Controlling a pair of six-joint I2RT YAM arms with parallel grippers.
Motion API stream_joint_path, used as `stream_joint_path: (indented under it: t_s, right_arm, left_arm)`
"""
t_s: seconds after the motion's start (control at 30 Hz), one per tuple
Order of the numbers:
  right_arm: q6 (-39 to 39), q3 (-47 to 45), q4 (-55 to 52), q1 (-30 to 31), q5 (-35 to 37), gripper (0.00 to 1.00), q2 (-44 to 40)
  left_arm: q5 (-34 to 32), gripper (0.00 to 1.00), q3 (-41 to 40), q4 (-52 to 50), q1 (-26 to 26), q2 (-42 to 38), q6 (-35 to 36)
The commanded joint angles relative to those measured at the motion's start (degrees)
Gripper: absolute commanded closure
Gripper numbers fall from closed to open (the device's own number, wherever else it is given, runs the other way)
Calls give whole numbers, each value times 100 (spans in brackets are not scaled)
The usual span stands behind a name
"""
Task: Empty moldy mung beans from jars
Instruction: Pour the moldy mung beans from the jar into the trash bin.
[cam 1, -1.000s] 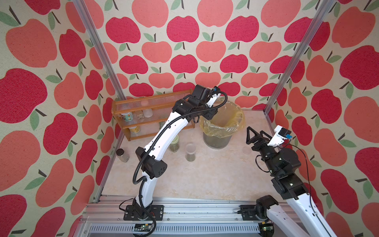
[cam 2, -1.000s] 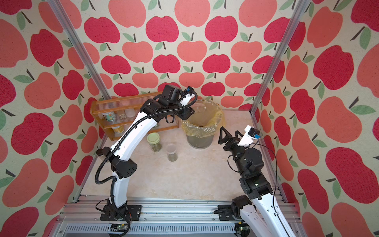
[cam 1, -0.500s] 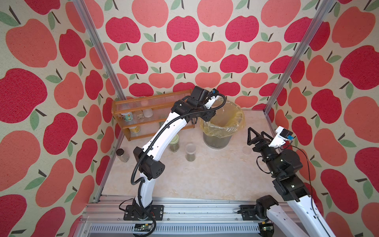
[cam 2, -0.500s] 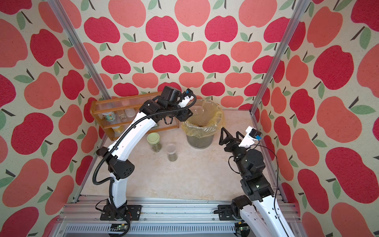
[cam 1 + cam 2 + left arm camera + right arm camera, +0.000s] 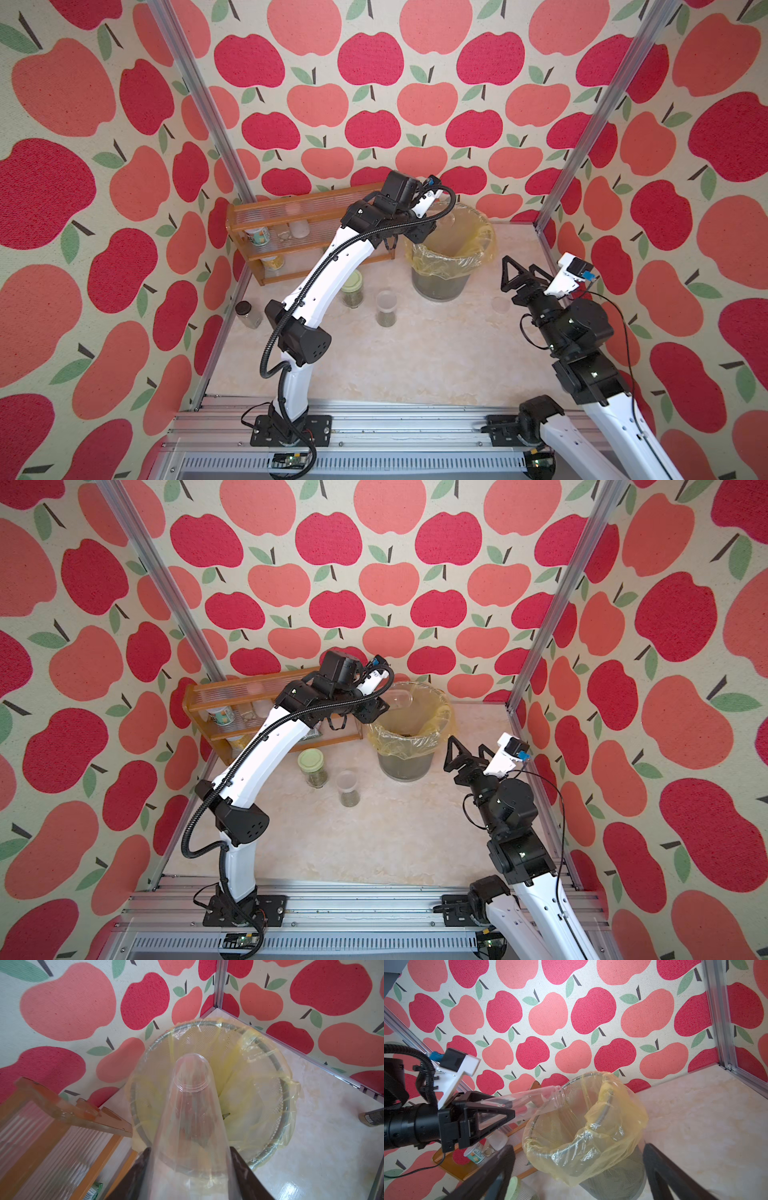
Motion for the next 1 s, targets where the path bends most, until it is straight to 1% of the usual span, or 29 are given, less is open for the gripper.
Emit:
stream_joint_path:
  t_s: [0.0, 0.07, 0.13, 0.2, 0.27, 0.33, 0.4, 0.47, 0.53, 0.6, 0.67, 0.7, 0.77, 0.83, 0.97]
  right_arm:
    - [11, 118, 4, -45, -30, 1, 6]
    - [-4, 115, -4, -44, -16, 1, -24]
    - [7, 75, 0, -43, 25, 1, -61]
    - [38, 8, 67, -48, 41, 1, -95]
    - [64, -38, 93, -43, 27, 1, -84]
    - [67, -23, 63, -54, 8, 1, -55]
    - [45, 22, 19, -54, -32, 1, -27]
    - [34, 57, -4, -52, -39, 1, -27]
    - [27, 44, 13, -55, -29, 1, -44]
    - [51, 19, 23, -52, -15, 1, -71]
    - [69, -12, 21, -61, 2, 1, -90]
    - [80, -29, 29, -63, 14, 1, -101]
    - [97, -28, 30, -61, -3, 1, -104]
    - [97, 15, 31, -61, -47, 1, -89]
    - [87, 102, -21, -66, -79, 1, -110]
  left_arm:
    - [-100, 62, 805, -174, 22, 62, 217]
    - [-111, 62, 1039, -385, 22, 137, 248]
    - [-54, 62, 723, -373, -8, 89, 190]
    - [-9, 62, 177, -235, -43, 7, 57]
    - [63, 62, -46, -181, -63, 1, -45]
    - [23, 62, 183, -277, -96, 73, -36]
    - [-201, 61, 621, -445, -123, 128, 72]
    - [-422, 61, 728, -423, -123, 70, 177]
    - [-516, 61, 477, -355, -124, -72, 146]
    - [-281, 61, -19, -350, -136, -229, -46]
    - [-307, 61, -525, -296, -184, -362, -208]
    - [-345, 61, -831, -177, -196, -455, -261]
    - [-298, 61, -1136, 166, -175, -564, -260]
    - [-266, 61, -801, 201, -102, -419, -173]
    - [-201, 62, 1006, -367, -50, 372, 90]
